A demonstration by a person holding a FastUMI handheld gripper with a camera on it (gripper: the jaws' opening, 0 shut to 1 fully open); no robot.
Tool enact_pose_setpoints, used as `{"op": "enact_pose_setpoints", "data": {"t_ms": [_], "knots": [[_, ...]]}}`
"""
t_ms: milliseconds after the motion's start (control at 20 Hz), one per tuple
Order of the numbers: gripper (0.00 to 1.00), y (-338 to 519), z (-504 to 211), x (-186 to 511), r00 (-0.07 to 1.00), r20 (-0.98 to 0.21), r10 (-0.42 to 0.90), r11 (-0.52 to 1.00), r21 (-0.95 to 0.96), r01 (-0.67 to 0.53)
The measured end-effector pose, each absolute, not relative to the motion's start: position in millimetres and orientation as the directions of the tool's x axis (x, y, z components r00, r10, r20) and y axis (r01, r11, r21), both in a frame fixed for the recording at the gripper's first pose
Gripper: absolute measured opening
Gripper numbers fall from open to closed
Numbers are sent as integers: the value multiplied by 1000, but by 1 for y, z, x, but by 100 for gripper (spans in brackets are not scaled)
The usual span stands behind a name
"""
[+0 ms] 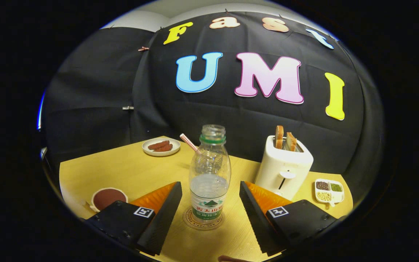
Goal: Take the bottle from table, then pour the juice into the cup, finally place the bottle on the coaster
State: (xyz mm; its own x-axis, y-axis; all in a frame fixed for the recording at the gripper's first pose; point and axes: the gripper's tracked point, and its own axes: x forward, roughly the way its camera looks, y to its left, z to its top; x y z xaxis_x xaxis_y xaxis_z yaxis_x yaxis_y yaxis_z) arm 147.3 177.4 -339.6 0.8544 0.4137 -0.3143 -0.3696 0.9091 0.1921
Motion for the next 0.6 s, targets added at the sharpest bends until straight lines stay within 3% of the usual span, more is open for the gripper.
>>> {"op": "enact_pose_setpoints", "data": {"t_ms": [600], "knots": [[97, 113, -220, 86, 921, -263, 288, 957, 124, -264]]}}
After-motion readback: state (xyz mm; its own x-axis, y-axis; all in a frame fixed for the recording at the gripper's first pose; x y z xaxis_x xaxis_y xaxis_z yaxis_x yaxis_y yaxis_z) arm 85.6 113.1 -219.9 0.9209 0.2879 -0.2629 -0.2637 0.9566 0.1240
